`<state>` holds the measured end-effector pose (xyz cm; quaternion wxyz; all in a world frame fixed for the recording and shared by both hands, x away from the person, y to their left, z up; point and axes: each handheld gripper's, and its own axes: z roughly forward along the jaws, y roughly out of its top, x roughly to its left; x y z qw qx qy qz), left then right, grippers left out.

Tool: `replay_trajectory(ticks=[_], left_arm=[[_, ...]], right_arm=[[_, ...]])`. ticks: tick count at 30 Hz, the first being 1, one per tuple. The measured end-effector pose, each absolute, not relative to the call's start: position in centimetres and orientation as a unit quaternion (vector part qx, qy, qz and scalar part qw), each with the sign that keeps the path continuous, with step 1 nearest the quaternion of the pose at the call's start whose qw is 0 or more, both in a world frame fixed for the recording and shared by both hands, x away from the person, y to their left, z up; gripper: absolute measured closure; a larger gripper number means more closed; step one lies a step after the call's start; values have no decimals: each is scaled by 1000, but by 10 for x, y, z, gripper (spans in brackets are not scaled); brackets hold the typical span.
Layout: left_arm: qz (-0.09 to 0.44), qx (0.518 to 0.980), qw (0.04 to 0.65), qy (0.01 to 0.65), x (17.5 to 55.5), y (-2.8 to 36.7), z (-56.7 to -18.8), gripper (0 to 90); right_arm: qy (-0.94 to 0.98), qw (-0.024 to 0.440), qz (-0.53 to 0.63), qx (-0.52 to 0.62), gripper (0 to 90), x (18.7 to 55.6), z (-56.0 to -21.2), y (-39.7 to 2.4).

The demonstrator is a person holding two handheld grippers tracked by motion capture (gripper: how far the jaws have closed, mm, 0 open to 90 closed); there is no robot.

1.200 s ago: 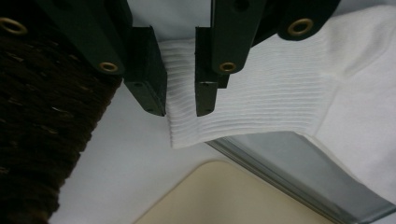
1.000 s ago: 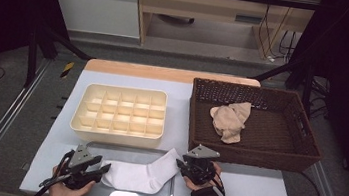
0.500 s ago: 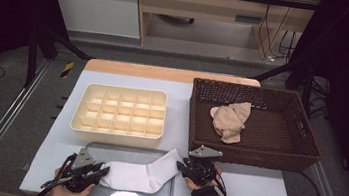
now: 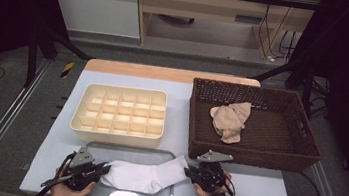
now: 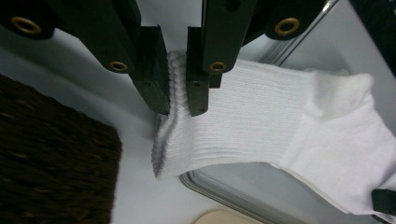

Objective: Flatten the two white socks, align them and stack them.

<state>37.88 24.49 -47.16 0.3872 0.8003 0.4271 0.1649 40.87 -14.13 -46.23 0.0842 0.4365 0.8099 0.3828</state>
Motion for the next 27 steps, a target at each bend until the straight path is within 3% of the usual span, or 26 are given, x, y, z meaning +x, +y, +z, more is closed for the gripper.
replay_trajectory(ticks=[8,15,21,27], left_arm=[[176,815,381,401,380,226,-474,779],[196,798,401,404,378,235,-461,627],[196,785,422,410,380,242,-438,611],[202,791,433,382,380,224,-417,611]], right_arm=[[806,84,367,458,786,402,-472,-156],[784,107,416,447,693,399,-462,-164],[780,129,424,442,625,396,-457,-169],[777,138,426,442,594,391,-456,-174]])
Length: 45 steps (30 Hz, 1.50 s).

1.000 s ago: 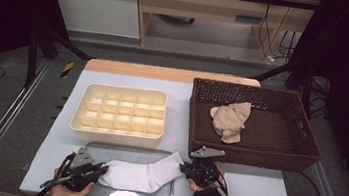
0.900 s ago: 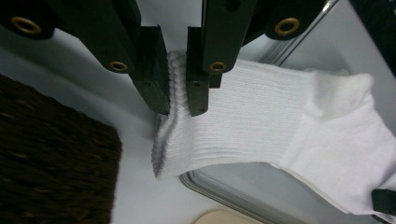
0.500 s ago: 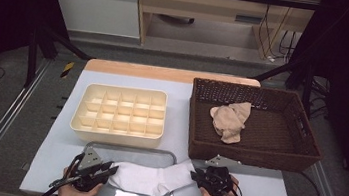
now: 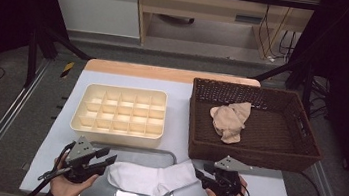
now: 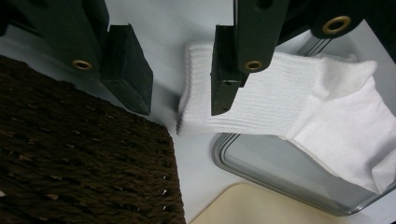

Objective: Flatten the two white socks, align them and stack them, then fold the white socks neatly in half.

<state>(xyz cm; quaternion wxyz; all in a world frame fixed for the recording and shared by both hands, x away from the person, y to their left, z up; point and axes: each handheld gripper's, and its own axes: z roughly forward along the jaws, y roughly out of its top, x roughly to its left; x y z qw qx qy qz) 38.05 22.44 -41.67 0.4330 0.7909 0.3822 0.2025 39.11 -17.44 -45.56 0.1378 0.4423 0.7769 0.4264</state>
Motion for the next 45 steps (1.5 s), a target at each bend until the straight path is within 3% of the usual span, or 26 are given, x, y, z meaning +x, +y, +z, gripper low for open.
replay_trajectory(ticks=[19,25,36,45], left_arm=[[180,804,443,353,389,169,-431,579],[168,813,435,349,390,157,-447,621],[131,834,416,338,384,141,-467,777],[120,845,402,331,382,135,-476,809]], right_arm=[[780,145,424,438,534,390,-464,-165],[780,141,419,442,543,392,-469,-161],[784,130,402,456,622,392,-477,-161],[792,113,393,453,660,396,-483,-156]])
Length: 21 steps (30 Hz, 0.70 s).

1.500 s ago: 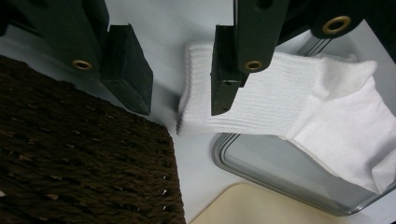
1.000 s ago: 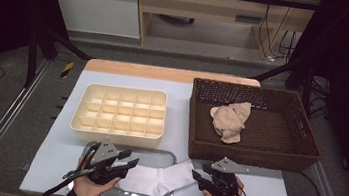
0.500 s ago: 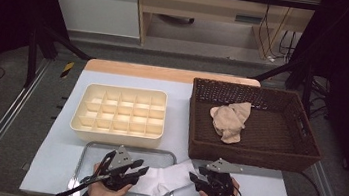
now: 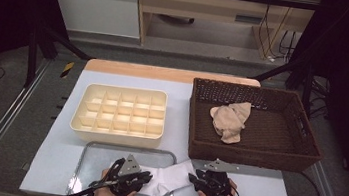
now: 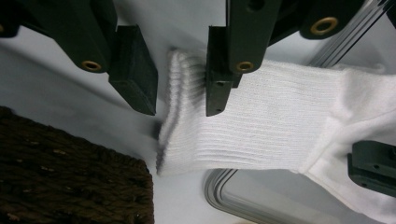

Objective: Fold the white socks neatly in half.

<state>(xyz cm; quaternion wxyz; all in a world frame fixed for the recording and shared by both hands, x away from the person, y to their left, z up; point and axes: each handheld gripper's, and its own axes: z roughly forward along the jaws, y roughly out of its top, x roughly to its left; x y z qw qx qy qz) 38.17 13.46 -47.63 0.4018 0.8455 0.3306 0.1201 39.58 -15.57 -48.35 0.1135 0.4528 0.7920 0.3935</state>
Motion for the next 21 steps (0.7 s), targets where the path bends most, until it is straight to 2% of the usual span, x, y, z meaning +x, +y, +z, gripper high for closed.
replay_trajectory(ticks=[3,4,10,21], left_arm=[[119,846,402,330,381,134,-478,810],[124,847,400,328,381,134,-478,811],[126,847,400,327,381,133,-478,811],[125,842,405,334,381,133,-476,817]], right_arm=[[792,113,394,452,677,396,-484,-155],[792,112,394,452,726,395,-484,-154],[786,95,394,466,799,395,-481,-153],[771,92,449,441,806,389,-453,-158]])
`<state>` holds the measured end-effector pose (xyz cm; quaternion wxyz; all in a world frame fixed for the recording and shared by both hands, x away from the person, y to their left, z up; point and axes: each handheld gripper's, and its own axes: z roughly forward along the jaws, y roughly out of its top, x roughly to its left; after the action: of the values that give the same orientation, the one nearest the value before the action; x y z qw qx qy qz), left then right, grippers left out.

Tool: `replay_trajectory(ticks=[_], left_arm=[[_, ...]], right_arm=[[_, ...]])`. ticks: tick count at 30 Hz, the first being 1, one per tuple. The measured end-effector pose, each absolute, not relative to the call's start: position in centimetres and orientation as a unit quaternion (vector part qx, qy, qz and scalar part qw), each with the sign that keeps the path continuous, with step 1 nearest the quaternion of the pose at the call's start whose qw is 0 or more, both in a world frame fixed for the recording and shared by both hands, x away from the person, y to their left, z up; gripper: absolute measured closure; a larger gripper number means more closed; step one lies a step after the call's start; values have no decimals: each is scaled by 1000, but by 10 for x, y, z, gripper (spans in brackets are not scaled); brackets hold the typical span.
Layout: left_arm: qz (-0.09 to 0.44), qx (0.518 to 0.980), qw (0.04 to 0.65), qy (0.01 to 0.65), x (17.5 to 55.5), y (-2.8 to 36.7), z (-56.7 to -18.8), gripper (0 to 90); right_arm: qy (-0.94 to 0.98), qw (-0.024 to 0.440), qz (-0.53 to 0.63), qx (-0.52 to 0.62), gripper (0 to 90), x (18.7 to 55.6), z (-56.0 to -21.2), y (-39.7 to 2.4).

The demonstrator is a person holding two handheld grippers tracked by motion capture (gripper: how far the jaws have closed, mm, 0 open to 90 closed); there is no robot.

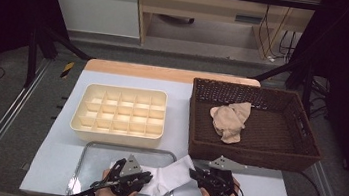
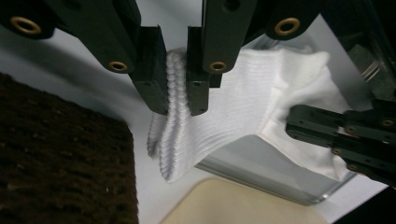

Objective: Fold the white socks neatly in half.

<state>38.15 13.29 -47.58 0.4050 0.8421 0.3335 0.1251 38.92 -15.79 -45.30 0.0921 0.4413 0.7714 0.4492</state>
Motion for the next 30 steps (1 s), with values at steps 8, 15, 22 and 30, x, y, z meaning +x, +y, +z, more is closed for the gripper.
replay_trajectory(ticks=[8,15,22,30], left_arm=[[118,845,418,313,372,120,-474,834],[106,849,406,320,378,118,-479,830],[118,849,402,320,377,125,-467,823],[170,826,409,349,372,179,-443,823]], right_arm=[[779,99,453,423,810,388,-442,-149],[780,85,480,392,812,380,-427,-138],[786,83,485,375,811,376,-421,-127],[784,78,490,375,810,377,-415,-124]])
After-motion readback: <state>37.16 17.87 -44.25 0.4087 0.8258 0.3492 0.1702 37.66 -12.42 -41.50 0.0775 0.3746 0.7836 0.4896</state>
